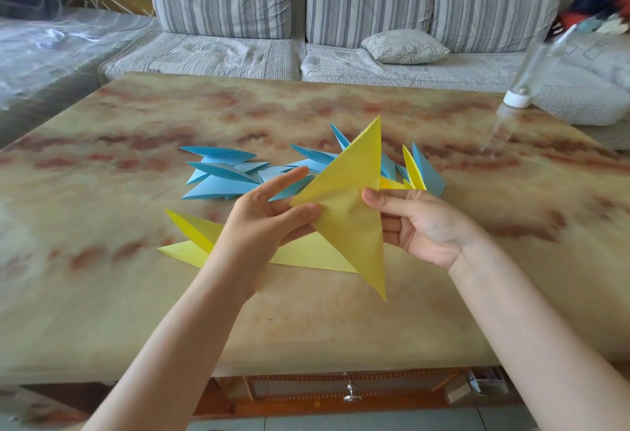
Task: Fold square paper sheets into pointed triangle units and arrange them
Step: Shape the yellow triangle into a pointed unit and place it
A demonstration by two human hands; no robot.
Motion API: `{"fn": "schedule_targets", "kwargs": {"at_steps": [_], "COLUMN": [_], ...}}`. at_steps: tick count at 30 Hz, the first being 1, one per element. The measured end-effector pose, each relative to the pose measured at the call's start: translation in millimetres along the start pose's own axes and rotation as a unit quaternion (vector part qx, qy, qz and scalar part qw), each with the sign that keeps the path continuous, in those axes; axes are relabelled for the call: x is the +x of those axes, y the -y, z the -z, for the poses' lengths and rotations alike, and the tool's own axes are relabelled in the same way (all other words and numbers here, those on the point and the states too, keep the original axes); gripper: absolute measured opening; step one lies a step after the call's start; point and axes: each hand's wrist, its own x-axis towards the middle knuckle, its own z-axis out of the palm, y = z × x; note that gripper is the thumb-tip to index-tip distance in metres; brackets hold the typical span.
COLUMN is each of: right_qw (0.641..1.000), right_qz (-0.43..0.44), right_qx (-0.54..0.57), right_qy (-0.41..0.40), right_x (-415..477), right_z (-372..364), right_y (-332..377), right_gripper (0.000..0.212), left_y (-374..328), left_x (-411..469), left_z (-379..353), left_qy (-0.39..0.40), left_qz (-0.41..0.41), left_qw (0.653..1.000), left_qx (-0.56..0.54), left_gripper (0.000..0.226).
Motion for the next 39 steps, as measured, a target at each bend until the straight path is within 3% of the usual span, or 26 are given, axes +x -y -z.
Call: {"fn": "schedule_targets", "kwargs": {"at_steps": [8, 17, 21, 23, 25, 27, 29, 30, 32, 34, 39], "right_qw": [1.000, 0.998, 0.984, 0.976, 0.966, 0.952, 0.936, 0.934, 0.941, 0.939, 0.895], "right_qz": [-0.001, 0.033, 0.074, 0.094, 0.102, 0.105, 0.118, 0.121, 0.113, 0.102, 0.090], "right_qx": [0.009, -0.033, -0.137, -0.182, -0.230, -0.285, -0.332, -0.337, -0.319, -0.328, -0.436], "right_qy": [0.024, -0.048, -0.080, -0.076, -0.058, -0.034, -0.018, -0.013, -0.010, -0.009, 0.001], "right_x": [-3, -4, -8, -11, -14, -16, -17, -17, -18, -18, -15], "right_z": [3, -1, -1, -2, -7, -15, -21, -22, -21, -19, -22], "right_y": [-1, 2, 6, 10, 12, 12, 13, 13, 17, 18, 10], "right_gripper": [0.018, 0.025, 0.005, 0.003, 0.004, 0.003, 0.014, 0.017, 0.015, 0.013, 0.009], "left_y": [2, 5, 1, -2, -6, -12, -16, -18, -20, -23, -22], "left_x": [-1, 2, 1, 1, 0, -1, 0, -2, -4, -5, 5], "left_z": [1, 0, 4, 6, 6, 4, 2, 1, -2, 2, 8], "left_qy": [-0.042, -0.044, -0.012, -0.029, -0.075, -0.082, -0.084, -0.094, -0.107, -0.111, -0.006], "left_qz": [-0.007, 0.039, 0.037, -0.014, -0.132, -0.286, -0.385, -0.394, -0.353, -0.327, -0.349], "left_qw": [0.999, 0.997, 0.998, 0.990, 0.948, 0.849, 0.753, 0.741, 0.774, 0.797, 0.723], "left_qx": [0.002, -0.059, 0.040, 0.137, 0.281, 0.438, 0.527, 0.536, 0.514, 0.496, 0.597], "left_gripper": [0.043, 0.044, 0.049, 0.057, 0.064, 0.062, 0.066, 0.073, 0.087, 0.087, 0.037]}}
